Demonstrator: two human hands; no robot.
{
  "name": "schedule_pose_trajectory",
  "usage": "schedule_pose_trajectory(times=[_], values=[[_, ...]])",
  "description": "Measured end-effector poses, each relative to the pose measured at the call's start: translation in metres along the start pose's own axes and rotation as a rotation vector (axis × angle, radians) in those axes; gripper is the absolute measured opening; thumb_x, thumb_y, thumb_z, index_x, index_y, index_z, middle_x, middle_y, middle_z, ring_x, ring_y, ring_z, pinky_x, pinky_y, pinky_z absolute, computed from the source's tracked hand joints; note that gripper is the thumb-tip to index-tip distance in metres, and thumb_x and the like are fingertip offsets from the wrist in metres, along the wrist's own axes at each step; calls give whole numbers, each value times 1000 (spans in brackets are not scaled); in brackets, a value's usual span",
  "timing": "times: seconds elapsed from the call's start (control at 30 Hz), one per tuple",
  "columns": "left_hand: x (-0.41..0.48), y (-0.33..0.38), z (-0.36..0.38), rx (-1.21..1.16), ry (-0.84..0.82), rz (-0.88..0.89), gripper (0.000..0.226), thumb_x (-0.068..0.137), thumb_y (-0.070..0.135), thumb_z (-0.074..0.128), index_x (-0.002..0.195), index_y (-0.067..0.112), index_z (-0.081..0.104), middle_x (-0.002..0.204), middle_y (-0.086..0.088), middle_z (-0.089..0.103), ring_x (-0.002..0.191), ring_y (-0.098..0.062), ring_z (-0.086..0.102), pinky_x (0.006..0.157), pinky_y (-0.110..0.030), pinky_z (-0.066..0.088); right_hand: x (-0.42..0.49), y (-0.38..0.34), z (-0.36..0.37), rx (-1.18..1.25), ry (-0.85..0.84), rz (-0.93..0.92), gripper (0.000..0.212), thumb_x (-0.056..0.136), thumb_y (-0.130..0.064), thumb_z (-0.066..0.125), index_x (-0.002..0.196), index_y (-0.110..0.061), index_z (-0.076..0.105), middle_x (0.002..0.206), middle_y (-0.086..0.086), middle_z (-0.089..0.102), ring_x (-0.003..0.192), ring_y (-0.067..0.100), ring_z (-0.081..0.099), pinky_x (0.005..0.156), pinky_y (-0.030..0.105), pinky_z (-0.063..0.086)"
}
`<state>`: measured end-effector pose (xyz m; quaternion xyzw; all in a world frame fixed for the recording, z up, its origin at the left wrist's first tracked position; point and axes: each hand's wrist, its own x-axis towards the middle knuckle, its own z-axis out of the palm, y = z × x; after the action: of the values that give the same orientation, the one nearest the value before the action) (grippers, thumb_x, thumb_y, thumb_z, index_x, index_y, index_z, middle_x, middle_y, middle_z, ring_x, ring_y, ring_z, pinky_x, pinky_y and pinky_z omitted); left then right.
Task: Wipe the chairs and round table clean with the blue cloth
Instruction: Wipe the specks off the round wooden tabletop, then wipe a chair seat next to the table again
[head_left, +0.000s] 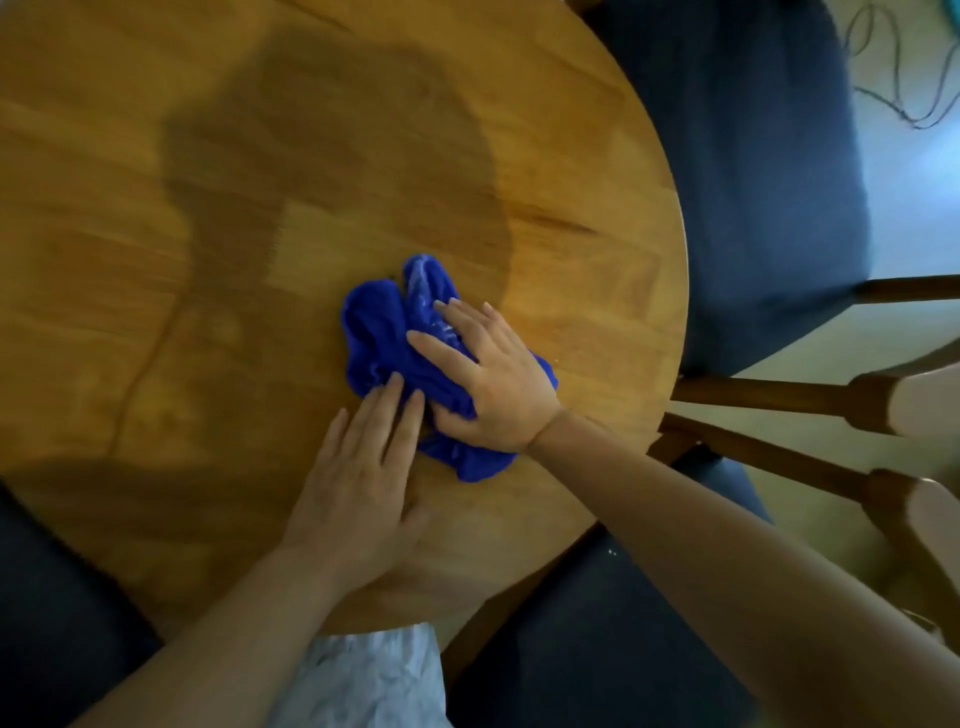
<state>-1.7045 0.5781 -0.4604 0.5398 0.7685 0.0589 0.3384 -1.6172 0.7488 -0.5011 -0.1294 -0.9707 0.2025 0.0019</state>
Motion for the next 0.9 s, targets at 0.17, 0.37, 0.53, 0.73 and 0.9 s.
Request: schedule_pose_trajectory(times=[0.17, 0.37, 0.53, 0.73, 0.9], values=[[-2, 28, 16, 14, 41, 38, 81, 71, 34, 56, 142, 6, 30, 147, -17, 33, 135, -27, 23, 105, -45, 27, -54, 50, -23, 44, 100, 437, 61, 79, -41, 52, 135, -22, 34, 138, 21, 41, 127, 32, 36, 104, 45, 32], [-19, 28, 20, 14, 25, 43, 90, 64, 22, 75, 141, 5, 31, 145, -19, 37, 134, -31, 32, 104, -43, 25, -85, 24, -11, 166, 524, 1171, 67, 79, -42, 43, 139, -11, 38, 139, 18, 39, 128, 31, 38, 106, 44, 34], [-46, 17, 19, 8, 24, 6, 87, 70, 20, 71, 144, 5, 27, 150, -17, 29, 138, -26, 19, 107, -41, 18, -84, -57, 20, 139, 514, 1144, 62, 79, -37, 44, 133, -8, 47, 131, 27, 46, 120, 40, 45, 101, 46, 37], [-100, -5, 22, -23, 63, -13, 80, 86, 19, 52, 149, 11, 2, 157, -9, 0, 145, -22, -4, 113, -32, -2, -84, -177, 71, 198, 370, 936, 54, 79, -35, 45, 130, -22, 36, 133, 26, 46, 125, 34, 34, 101, 53, 39], [-169, -20, 42, -16, 92, -55, 78, 82, 13, 55, 148, 6, 13, 156, -14, 11, 144, -27, 6, 116, -39, 11, -114, -253, 90, 128, 152, 690, 46, 82, -33, 46, 126, -18, 44, 115, 20, 56, 104, 38, 53, 91, 45, 44]])
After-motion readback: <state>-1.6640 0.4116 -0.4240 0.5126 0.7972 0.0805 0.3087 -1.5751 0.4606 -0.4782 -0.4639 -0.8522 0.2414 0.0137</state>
